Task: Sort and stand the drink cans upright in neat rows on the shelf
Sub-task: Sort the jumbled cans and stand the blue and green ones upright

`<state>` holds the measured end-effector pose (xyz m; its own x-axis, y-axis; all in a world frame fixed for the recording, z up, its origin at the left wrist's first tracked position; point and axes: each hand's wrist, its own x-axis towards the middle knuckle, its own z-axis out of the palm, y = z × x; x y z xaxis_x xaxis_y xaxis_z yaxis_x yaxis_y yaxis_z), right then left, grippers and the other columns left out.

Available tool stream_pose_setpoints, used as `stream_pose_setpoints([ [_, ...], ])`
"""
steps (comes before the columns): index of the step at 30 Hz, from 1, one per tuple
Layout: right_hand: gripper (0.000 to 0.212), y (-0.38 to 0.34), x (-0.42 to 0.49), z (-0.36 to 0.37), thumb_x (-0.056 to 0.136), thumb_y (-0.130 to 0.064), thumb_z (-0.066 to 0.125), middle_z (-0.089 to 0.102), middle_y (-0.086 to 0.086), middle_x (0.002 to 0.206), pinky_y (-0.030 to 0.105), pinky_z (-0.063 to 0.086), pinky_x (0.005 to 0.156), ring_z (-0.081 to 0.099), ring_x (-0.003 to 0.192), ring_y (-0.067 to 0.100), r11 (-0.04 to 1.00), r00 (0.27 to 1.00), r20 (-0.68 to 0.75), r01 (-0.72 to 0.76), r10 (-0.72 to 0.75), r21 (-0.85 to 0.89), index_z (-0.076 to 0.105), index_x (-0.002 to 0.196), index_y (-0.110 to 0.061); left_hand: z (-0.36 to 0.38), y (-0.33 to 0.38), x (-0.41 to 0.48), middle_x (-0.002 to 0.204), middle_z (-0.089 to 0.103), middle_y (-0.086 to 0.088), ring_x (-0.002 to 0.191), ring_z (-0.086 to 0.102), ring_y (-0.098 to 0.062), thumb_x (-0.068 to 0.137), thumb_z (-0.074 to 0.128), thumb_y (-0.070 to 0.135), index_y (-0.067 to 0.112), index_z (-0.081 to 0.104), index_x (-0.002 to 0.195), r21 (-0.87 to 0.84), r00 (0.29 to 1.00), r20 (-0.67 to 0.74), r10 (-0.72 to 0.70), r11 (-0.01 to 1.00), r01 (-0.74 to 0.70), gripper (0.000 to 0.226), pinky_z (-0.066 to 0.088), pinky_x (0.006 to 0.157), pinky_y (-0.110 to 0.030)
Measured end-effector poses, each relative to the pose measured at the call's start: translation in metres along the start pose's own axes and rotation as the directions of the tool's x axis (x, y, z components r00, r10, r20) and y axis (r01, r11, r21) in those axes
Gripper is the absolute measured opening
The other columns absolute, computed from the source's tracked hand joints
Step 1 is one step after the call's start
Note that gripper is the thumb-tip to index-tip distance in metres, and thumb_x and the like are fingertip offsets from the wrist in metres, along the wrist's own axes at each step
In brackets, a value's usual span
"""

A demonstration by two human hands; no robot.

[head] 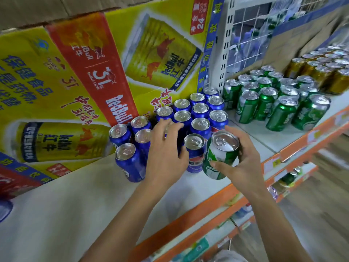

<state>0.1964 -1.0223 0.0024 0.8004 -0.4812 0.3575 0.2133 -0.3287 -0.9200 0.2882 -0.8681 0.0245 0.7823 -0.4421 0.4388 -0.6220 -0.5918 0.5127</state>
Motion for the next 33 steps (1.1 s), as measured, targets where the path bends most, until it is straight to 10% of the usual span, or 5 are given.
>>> stream_pose_setpoints([
  [7,0.084,0.045,0.040,-0.045,0.057,0.008,0.079,0.052,-0.012,0.112,0.010,0.040,0.085,0.054,0.104,0.009,0.974,0.993,-0.111,0.006,-0.032,-0.225,0.047,0.123,-0.032,0.064,0.044,0.041,0.135,0.042,-0.011,0.131,0.034,-0.032,0.080,0.064,0.018,0.012,0.056,0.125,0.044,0.946,0.251,0.205,0.974,-0.223,0.047,0.036,0.106,-0.042],
  [16,0.076,0.090,0.134,-0.117,0.067,-0.008,0.075,0.043,0.011,0.128,0.023,0.034,0.093,0.043,0.120,0.029,0.705,0.977,0.206,0.102,0.064,-0.701,0.046,0.136,-0.010,0.134,0.074,0.108,0.147,0.027,-0.012,0.143,0.011,-0.028,0.088,0.054,0.032,0.018,0.042,0.135,0.427,0.946,0.319,0.056,0.883,-0.196,0.050,0.014,0.116,-0.045],
  [25,0.067,0.098,0.186,-0.147,0.067,-0.007,0.072,0.046,0.009,0.132,0.032,0.031,0.100,0.038,0.119,0.031,0.411,0.931,0.364,0.329,0.008,-0.850,0.050,0.131,-0.007,0.155,0.064,0.111,0.134,0.044,-0.014,0.116,0.050,-0.035,0.075,0.069,0.036,0.018,0.054,0.121,0.582,0.970,0.242,-0.019,0.803,-0.129,0.051,0.037,0.104,-0.045],
  [33,0.054,0.094,0.174,-0.127,0.063,-0.015,0.077,0.053,0.019,0.122,0.046,0.037,0.101,0.046,0.118,0.041,0.500,0.911,0.398,0.398,-0.113,-0.769,0.061,0.114,-0.005,0.146,0.072,0.111,0.140,0.040,-0.012,0.132,0.036,-0.034,0.079,0.067,0.027,0.015,0.051,0.130,0.415,0.975,0.216,-0.057,0.909,-0.038,0.054,0.029,0.109,-0.042],
])
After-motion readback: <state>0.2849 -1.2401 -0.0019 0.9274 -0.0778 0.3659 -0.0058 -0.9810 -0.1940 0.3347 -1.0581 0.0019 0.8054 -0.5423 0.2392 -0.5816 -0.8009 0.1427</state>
